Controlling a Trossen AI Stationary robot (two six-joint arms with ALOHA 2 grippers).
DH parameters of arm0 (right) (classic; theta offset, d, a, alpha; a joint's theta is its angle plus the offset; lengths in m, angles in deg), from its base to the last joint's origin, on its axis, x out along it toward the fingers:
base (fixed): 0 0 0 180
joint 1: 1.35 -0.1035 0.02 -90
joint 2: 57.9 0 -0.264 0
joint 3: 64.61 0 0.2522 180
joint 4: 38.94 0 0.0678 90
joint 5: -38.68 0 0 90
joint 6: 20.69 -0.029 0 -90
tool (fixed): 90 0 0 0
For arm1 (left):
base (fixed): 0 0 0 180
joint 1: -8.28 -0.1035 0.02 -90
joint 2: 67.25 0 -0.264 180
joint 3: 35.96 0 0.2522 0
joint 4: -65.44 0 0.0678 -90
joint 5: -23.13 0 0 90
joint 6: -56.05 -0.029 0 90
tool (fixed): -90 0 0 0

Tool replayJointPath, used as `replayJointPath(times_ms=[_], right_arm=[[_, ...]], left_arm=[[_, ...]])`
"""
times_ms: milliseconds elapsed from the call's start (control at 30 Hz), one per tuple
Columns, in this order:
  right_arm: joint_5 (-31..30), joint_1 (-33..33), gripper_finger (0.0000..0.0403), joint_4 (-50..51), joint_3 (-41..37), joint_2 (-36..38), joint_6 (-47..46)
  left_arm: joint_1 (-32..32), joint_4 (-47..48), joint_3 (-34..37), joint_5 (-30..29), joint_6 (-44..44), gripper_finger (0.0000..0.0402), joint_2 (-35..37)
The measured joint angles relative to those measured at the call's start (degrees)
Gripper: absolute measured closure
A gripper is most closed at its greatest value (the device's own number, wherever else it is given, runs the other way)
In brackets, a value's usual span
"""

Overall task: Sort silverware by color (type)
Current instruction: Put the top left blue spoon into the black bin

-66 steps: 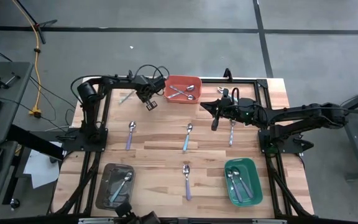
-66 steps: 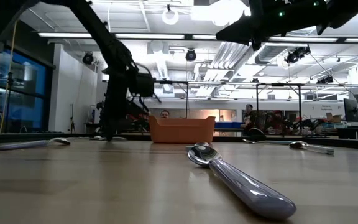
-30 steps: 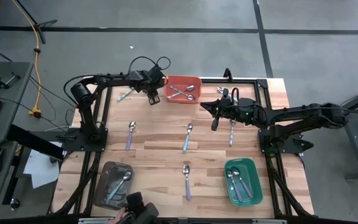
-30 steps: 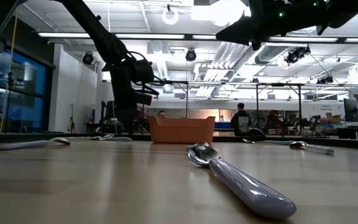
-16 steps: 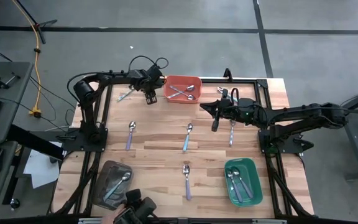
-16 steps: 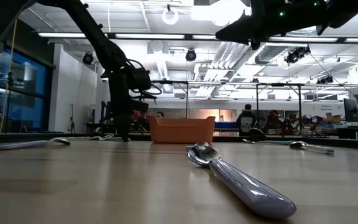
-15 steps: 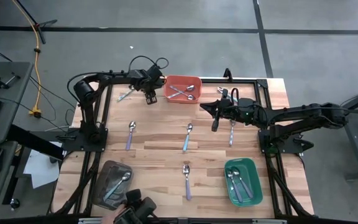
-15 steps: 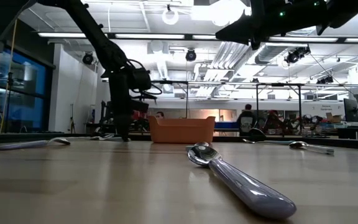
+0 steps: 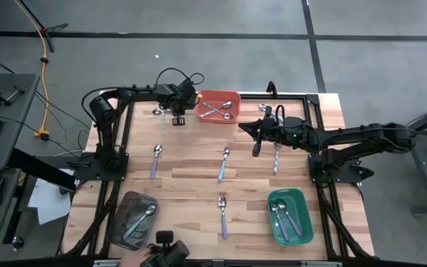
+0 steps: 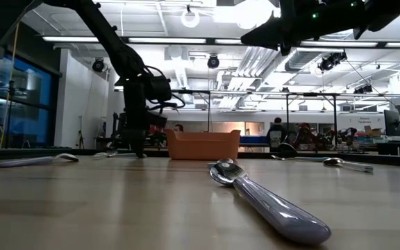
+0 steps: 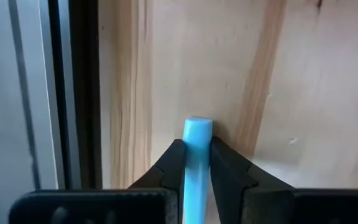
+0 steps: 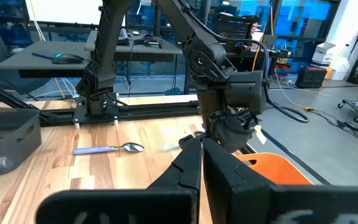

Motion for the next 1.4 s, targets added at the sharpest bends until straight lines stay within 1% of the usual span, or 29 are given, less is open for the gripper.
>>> replayJointPath(times_ms=[167,400,600,700,767,867,1033,1133,1200,1300,1400], right_arm=[[0.0,0.0,0.0403,0.0,0.0,0.0,0.0],[0.0,0.0,0.0403,0.0,0.0,0.0,0.4],[0.0,0.0,0.0403,0.0,0.0,0.0,0.4],[0.0,0.0,0.0403,0.0,0.0,0.0,0.4],[0.0,0.0,0.0403,0.0,0.0,0.0,0.4],[0.0,0.0,0.0403,0.0,0.0,0.0,0.4],[0.0,0.0,0.0403,0.2,0.0,0.0,0.4],[0.0,0.0,0.0403,0.2,0.0,0.0,0.4],[0.0,0.0,0.0403,0.4,0.0,0.0,0.5],[0.0,0.0,0.0403,0.4,0.0,0.0,0.5],[0.0,0.0,0.0403,0.4,0.0,0.0,0.6]], left_arm=[[1.2,0.0,0.1,-4.4,-2.6,0.0363,0.1],[2.3,4.0,0.3,-4.4,-2.4,0.0363,3.7],[4.0,10.2,0.0,-4.5,1.3,0.0363,9.7],[6.4,12.6,-0.1,-4.6,4.4,0.0363,14.2],[8.5,15.8,-0.1,-4.3,7.9,0.0363,17.4],[13.1,21.1,-0.1,-2.9,15.8,0.0363,22.7],[24.7,31.3,-0.1,-2.3,33.2,0.0363,30.3],[33.2,36.7,-0.1,-0.2,45.7,0.0363,33.6],[38.8,38.3,-0.1,1.1,54.5,0.0363,35.4],[48.2,38.9,-0.1,3.5,69.8,0.0363,37.2],[57.2,38.7,-0.2,5.4,85.0,0.0363,37.5]])
